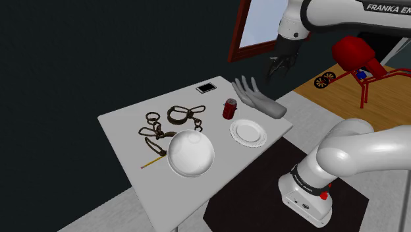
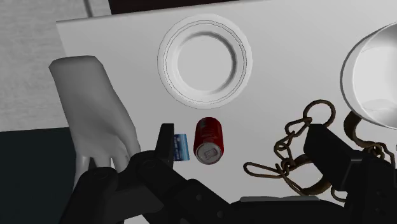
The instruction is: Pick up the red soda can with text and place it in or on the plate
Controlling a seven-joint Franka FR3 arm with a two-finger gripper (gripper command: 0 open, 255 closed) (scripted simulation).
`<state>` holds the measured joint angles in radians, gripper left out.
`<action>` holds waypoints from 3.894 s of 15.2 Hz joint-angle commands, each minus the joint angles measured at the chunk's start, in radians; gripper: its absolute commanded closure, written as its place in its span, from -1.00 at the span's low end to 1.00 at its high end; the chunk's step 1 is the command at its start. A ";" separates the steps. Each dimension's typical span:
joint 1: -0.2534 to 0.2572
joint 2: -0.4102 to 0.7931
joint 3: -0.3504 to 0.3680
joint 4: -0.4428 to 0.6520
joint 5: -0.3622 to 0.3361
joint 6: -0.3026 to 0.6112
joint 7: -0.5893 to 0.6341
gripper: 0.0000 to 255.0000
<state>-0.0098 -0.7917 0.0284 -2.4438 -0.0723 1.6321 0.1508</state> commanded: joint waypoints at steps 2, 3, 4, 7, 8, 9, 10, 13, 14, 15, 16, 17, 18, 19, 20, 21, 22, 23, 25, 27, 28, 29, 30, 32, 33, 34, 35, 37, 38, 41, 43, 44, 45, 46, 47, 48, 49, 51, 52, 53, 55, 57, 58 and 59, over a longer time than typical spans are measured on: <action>-0.003 0.022 -0.005 -0.013 0.000 0.037 0.000 -1.00; -0.005 0.046 -0.011 -0.025 0.000 0.074 0.001 -1.00; -0.008 0.071 -0.016 -0.036 0.000 0.111 0.001 -1.00; -0.014 0.156 -0.031 -0.059 0.001 0.221 0.001 -1.00; -0.017 0.186 -0.036 -0.063 0.002 0.258 0.000 -1.00; -0.019 0.219 -0.041 -0.066 0.003 0.294 0.000 -1.00; -0.021 0.252 -0.046 -0.068 0.005 0.330 -0.001 -1.00; -0.025 0.357 -0.061 -0.064 0.011 0.434 -0.005 -1.00; -0.026 0.395 -0.065 -0.059 0.014 0.468 -0.007 -1.00; -0.027 0.432 -0.070 -0.053 0.018 0.501 -0.010 -1.00; -0.027 0.471 -0.075 -0.046 0.022 0.533 -0.013 -1.00; -0.028 0.510 -0.079 -0.037 0.027 0.564 -0.016 -1.00; -0.028 0.549 -0.083 -0.026 0.033 0.593 -0.020 -1.00; -0.029 0.589 -0.087 -0.014 0.039 0.622 -0.024 -1.00; -0.029 0.629 -0.091 -0.001 0.047 0.650 -0.029 -1.00; -0.029 0.670 -0.094 0.014 0.055 0.676 -0.034 -1.00; -0.030 0.710 -0.097 0.030 0.064 0.701 -0.040 -1.00; -0.030 0.751 -0.100 0.047 0.074 0.725 -0.047 -1.00; -0.031 0.785 -0.101 0.054 0.081 0.753 -0.052 -1.00; -0.031 0.805 -0.101 0.047 0.084 0.781 -0.054 -1.00; -0.031 0.816 -0.101 0.043 0.085 0.794 -0.055 -1.00; -0.031 0.826 -0.100 0.040 0.086 0.808 -0.056 -1.00; -0.031 0.837 -0.100 0.037 0.088 0.822 -0.057 -1.00; -0.031 0.854 -0.100 0.032 0.090 0.844 -0.058 -1.00; -0.031 0.854 -0.100 0.032 0.090 0.844 -0.058 -1.00; -0.031 0.854 -0.100 0.032 0.090 0.844 -0.058 -1.00; -0.031 0.854 -0.100 0.032 0.090 0.844 -0.058 -1.00; -0.031 0.854 -0.100 0.032 0.090 0.844 -0.058 -1.00; -0.031 0.854 -0.100 0.032 0.090 0.844 -0.058 -1.00; -0.031 0.854 -0.100 0.032 0.090 0.844 -0.058 1.00; -0.031 0.854 -0.100 0.032 0.090 0.843 -0.059 1.00; -0.031 0.854 -0.100 0.033 0.090 0.843 -0.058 1.00; -0.031 0.854 -0.100 0.032 0.090 0.843 -0.059 1.00; -0.031 0.853 -0.100 0.032 0.090 0.843 -0.058 1.00; -0.031 0.853 -0.100 0.032 0.090 0.843 -0.058 1.00; -0.031 0.853 -0.100 0.032 0.090 0.843 -0.058 1.00; -0.031 0.854 -0.100 0.032 0.090 0.844 -0.058 1.00; -0.031 0.832 -0.100 0.038 0.087 0.816 -0.056 1.00; -0.031 0.822 -0.100 0.041 0.086 0.802 -0.055 1.00; -0.031 0.811 -0.101 0.045 0.084 0.788 -0.054 1.00; -0.031 0.791 -0.101 0.052 0.082 0.761 -0.052 1.00; -0.031 0.772 -0.101 0.061 0.080 0.733 -0.050 1.00; -0.031 0.762 -0.101 0.065 0.079 0.719 -0.050 1.00; -0.031 0.753 -0.101 0.070 0.078 0.705 -0.049 1.00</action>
<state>-0.0408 -0.0279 -0.0722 -2.3771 0.0065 2.3512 0.1012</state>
